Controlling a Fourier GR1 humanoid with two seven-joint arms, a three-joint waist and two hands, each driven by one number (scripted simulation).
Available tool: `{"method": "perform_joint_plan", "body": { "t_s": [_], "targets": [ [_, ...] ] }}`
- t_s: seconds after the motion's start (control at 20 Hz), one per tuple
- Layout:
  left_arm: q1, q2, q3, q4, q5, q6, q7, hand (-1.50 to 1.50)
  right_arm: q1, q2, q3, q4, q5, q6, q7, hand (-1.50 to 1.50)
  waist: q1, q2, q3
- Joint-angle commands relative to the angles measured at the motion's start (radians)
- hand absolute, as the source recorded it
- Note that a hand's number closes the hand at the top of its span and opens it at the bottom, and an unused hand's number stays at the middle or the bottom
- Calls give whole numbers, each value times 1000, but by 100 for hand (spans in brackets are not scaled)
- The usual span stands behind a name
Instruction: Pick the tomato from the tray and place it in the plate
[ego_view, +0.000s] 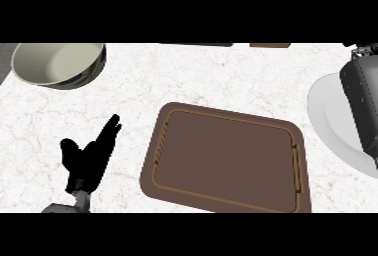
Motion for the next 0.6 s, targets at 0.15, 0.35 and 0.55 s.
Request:
{"method": "perform_joint_plan", "body": {
  "t_s": [0.15,0.35,0.55],
  "targets": [
    [20,-8,-8,37,-6,7,20,0,80,26,-159,-27,226,-170,273,150,-30,-5,-5],
    [43,0,17,22,22,-7,13,0,173,33,-276,-80,327,-224,273,150,-40,-13,-4],
    [51,-15,5,13,5,14,18,0,233,82,-381,-138,411,-269,273,150,-40,-18,-4]
  ]
}}
